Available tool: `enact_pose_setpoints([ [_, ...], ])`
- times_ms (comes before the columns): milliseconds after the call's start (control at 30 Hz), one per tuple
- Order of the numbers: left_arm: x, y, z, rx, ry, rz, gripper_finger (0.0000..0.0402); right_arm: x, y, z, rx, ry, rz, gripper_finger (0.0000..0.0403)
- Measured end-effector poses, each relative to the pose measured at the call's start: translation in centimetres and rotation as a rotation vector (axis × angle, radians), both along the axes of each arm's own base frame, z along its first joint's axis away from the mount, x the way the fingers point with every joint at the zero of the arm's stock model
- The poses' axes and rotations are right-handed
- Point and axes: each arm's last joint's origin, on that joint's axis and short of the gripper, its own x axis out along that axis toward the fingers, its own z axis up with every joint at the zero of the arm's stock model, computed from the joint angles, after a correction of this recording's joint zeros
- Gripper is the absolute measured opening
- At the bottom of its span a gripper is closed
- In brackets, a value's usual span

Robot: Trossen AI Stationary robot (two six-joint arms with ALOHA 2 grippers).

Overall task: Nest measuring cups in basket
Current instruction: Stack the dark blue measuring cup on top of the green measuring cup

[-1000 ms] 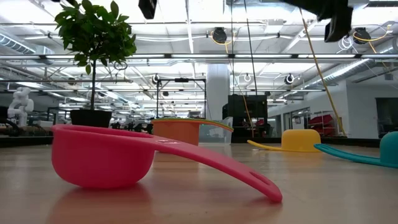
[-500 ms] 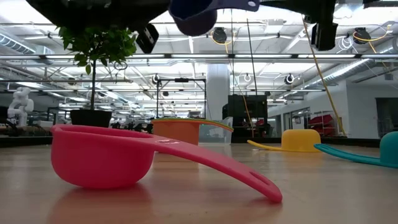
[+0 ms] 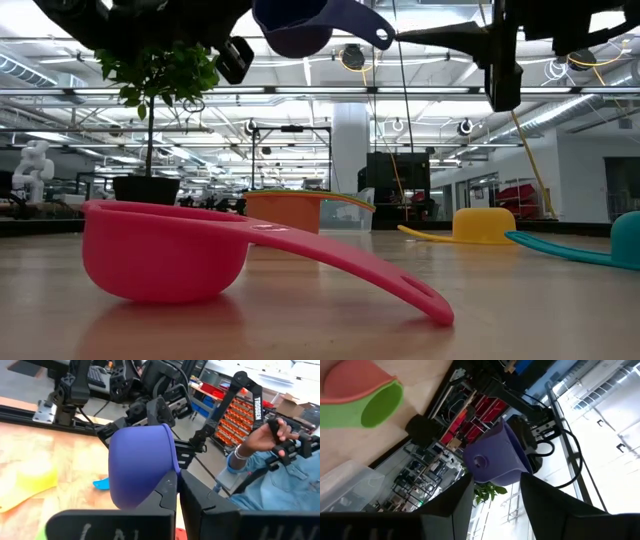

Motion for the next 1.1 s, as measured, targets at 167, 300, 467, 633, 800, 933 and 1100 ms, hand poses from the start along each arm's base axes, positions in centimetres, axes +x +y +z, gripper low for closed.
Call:
enact_pose_setpoints([
  [167,0.0,0.2,0.0,-0.005,0.005,-0.021,0.0006,0.0,0.0,0.0,0.002,-0.002,0.001,0.0155],
  [300,-0.1,0.3,-0.2,-0.005,0.019,-0.022,0.0007,-0.1,0.2,-0.1,0.022,0.002,0.008,0.0155],
  [467,-0.7,0.6,0.0,0.020,0.049,-0.007,0.0004,-0.2,0.5,0.1,0.064,-0.018,0.026,0.0155],
  [633,-2.3,0.5,0.2,0.029,0.022,0.010,0.0007,-0.2,0.5,0.1,0.069,-0.020,0.021,0.0155],
  [800,-4.1,0.5,0.2,0.035,-0.018,0.050,0.0004,-0.2,0.5,0.1,0.094,-0.026,0.020,0.0155],
  [933,-5.0,0.5,0.3,0.027,-0.049,0.083,0.0007,-0.1,0.3,-0.1,0.088,-0.017,0.014,0.0155],
  [1100,-4.9,0.6,-0.1,0.010,-0.036,0.115,0.0005,0.4,0.2,-0.4,0.030,-0.009,-0.001,0.0155],
])
